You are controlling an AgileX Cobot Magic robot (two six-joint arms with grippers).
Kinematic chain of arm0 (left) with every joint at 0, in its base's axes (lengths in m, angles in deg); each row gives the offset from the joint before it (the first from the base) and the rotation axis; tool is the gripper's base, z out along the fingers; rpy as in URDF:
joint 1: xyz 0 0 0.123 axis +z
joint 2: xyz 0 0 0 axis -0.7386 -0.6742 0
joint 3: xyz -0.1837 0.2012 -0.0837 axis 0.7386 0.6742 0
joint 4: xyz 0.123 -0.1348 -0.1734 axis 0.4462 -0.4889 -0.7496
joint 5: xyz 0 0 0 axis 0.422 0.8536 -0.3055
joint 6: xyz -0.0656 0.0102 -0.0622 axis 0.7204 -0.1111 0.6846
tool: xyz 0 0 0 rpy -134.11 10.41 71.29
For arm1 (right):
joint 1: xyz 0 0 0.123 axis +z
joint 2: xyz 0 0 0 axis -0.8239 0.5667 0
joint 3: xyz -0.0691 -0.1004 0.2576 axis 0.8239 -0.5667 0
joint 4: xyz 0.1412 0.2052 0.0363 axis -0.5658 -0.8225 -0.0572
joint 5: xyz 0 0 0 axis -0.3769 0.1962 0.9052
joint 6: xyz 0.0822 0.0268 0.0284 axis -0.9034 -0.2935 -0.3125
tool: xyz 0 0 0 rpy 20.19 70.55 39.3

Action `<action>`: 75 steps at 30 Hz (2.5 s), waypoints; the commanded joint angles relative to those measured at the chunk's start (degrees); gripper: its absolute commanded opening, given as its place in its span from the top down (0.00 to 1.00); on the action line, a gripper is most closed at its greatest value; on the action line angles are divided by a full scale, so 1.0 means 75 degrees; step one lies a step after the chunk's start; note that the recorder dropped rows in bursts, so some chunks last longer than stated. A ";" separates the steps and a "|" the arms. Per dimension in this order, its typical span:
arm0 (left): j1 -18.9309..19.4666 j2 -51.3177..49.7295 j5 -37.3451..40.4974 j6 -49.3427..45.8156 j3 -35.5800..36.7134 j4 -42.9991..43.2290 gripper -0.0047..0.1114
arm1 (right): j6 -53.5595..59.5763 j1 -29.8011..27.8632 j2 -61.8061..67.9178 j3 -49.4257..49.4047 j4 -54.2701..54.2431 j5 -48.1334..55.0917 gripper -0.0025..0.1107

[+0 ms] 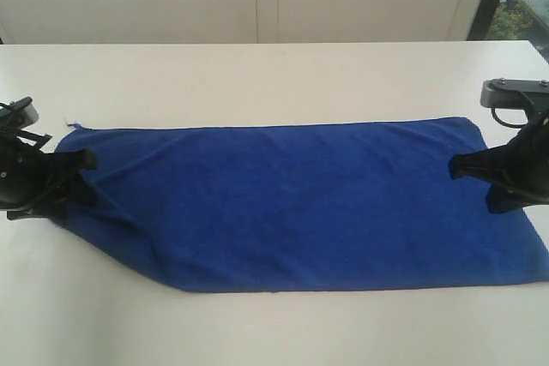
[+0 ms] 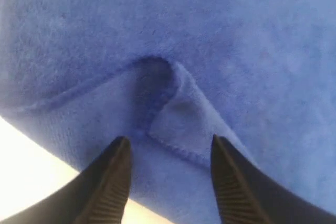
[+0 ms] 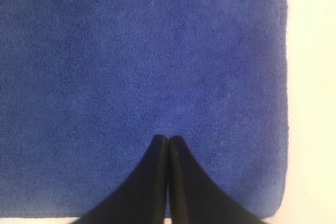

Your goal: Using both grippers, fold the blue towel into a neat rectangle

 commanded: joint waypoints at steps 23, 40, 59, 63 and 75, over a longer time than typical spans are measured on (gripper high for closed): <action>0.0025 -0.0181 -0.0250 -0.0755 -0.0013 -0.0938 0.56 | 0.0083 -0.0044 -0.0064 0.0062 -0.0023 -0.0156 0.98; 0.0025 -0.0166 -0.0248 -0.0755 -0.0013 -0.0938 0.96 | 0.0083 -0.0044 -0.0064 0.0062 -0.0023 -0.0156 0.98; 0.0025 -0.0367 0.0142 -0.1286 -0.0373 -0.0882 0.58 | 0.0083 -0.0044 -0.0064 0.0062 -0.0023 -0.0240 0.98; 0.0025 -0.0468 0.0081 -0.1419 -0.0373 -0.0882 0.61 | 0.0083 -0.0044 -0.0064 0.0062 -0.0023 -0.0240 0.98; 0.0025 -0.0609 0.0073 -0.1419 -0.0373 -0.0882 0.96 | 0.0083 -0.0044 -0.0064 0.0062 -0.0023 -0.0240 0.98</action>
